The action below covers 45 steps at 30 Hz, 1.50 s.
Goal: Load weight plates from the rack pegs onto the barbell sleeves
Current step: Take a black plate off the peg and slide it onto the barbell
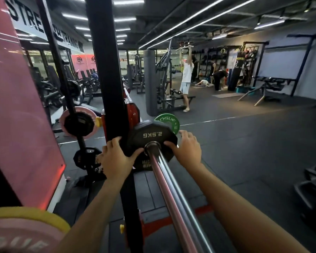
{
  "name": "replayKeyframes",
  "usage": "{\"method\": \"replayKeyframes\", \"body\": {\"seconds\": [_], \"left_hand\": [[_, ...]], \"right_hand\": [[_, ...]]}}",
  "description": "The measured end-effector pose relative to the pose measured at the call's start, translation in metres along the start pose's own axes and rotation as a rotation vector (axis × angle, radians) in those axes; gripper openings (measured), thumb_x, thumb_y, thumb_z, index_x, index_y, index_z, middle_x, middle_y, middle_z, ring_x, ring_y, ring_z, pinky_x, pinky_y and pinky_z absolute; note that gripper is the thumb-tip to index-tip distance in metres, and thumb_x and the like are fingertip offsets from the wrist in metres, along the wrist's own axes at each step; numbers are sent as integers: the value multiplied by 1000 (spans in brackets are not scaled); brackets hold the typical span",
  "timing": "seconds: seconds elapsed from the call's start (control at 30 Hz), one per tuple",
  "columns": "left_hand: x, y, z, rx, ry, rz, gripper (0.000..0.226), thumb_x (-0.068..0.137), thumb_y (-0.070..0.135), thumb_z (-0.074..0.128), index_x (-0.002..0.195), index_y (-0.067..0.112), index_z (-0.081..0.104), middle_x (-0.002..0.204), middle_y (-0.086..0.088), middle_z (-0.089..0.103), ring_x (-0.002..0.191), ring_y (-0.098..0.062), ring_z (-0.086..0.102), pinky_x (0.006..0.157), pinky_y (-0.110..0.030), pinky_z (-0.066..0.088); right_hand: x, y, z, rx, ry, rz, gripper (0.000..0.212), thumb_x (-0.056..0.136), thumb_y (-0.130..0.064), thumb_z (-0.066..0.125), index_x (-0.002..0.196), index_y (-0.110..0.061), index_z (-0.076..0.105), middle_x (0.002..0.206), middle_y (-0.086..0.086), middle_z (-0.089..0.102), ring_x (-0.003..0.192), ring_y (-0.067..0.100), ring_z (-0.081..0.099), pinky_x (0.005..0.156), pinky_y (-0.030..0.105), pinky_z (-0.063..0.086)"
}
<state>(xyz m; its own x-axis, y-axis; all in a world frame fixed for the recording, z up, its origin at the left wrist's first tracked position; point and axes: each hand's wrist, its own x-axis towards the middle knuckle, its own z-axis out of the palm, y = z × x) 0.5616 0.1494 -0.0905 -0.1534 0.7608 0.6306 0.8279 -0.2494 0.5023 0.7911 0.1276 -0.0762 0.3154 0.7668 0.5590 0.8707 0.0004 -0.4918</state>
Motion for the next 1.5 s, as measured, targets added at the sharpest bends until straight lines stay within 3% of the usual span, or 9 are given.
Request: {"method": "replayKeyframes", "body": {"seconds": [0.37,0.9,1.23,1.5], "left_hand": [[-60,14,-55,48,25,58,73,78,67,64,127,14,50,122,-8,60,114,-31,54,91,-51,42],[-232,76,-180,71,2,80,62,83,57,63,127,15,52,123,-8,57,113,-31,50,90,-48,42],[-255,38,-267,147,22,66,52,87,53,58,129,22,55,119,-6,59,111,-32,51,86,-45,44],[-276,-102,-394,239,70,-131,64,82,60,44,128,17,55,125,-11,57,119,-36,46,99,-51,38]], "right_hand": [[-58,0,-55,-40,-19,-106,59,92,-55,50,133,-13,50,121,12,60,111,30,55,90,45,46],[-222,18,-196,8,-10,-131,51,95,-48,49,133,-14,51,124,12,60,112,31,56,90,44,46],[-277,-87,-232,90,-5,-322,46,93,-38,54,132,-13,54,120,12,62,111,32,55,93,44,45],[-344,-243,-156,138,-168,-484,50,94,-42,52,135,-13,50,126,13,59,115,34,53,91,43,44]]}}
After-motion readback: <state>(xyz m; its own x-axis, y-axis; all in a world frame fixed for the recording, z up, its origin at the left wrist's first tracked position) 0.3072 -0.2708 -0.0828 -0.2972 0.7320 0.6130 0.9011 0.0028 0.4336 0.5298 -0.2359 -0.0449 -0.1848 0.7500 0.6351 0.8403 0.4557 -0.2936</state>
